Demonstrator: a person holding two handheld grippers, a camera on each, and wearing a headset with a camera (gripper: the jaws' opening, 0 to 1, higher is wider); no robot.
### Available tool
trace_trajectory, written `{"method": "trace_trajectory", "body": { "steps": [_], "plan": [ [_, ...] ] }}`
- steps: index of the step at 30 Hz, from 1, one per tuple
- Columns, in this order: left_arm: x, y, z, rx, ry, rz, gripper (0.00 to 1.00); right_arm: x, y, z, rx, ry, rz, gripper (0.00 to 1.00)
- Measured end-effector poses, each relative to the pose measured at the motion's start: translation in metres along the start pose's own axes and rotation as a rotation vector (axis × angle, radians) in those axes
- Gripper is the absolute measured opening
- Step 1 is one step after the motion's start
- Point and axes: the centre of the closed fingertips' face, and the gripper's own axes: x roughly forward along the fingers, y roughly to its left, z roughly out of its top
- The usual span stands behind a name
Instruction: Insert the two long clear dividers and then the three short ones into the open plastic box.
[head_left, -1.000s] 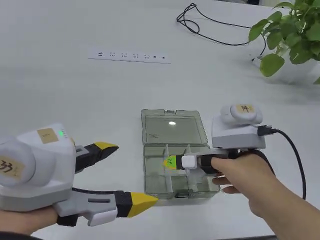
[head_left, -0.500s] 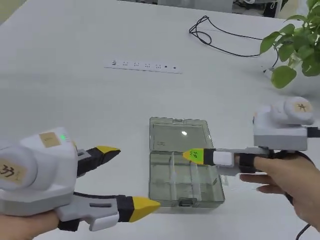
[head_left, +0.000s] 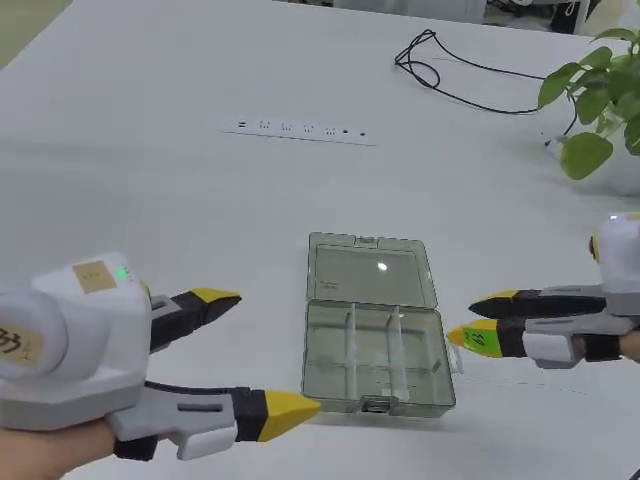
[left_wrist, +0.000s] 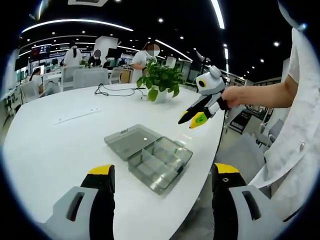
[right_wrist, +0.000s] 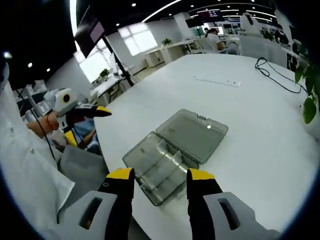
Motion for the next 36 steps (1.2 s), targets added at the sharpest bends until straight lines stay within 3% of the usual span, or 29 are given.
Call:
{"method": "trace_trajectory", "body": {
  "steps": [6, 12, 16, 21, 25, 27, 31, 36],
  "plan": [
    [0.003, 0.002, 0.002, 0.0, 0.001, -0.003, 0.81, -0.004, -0.02, -0.022, -0.175, 0.122, 0.003, 0.48],
    [0.005, 0.003, 0.002, -0.003, -0.001, -0.008, 0.81, 0.002, -0.042, -0.047, -0.358, 0.274, 0.007, 0.49],
    [0.006, 0.005, 0.001, -0.005, 0.001, -0.007, 0.82, 0.009, -0.054, -0.059, -0.494, 0.346, 0.021, 0.48],
    [0.008, 0.006, -0.002, -0.007, 0.005, -0.011, 0.82, 0.015, -0.065, -0.077, -0.606, 0.441, 0.051, 0.47],
    [0.008, 0.006, -0.003, -0.001, 0.014, -0.014, 0.82, 0.026, -0.08, -0.092, -0.651, 0.492, 0.059, 0.46],
    [0.009, 0.007, -0.002, -0.003, 0.012, -0.015, 0.82, 0.028, -0.079, -0.092, -0.667, 0.503, 0.064, 0.45],
    [0.009, 0.007, -0.001, -0.001, 0.012, -0.016, 0.82, 0.034, -0.096, -0.102, -0.699, 0.545, 0.064, 0.44],
    [0.01, 0.009, 0.0, -0.003, 0.007, -0.017, 0.82, 0.036, -0.095, -0.106, -0.718, 0.577, 0.08, 0.43]
  ]
}}
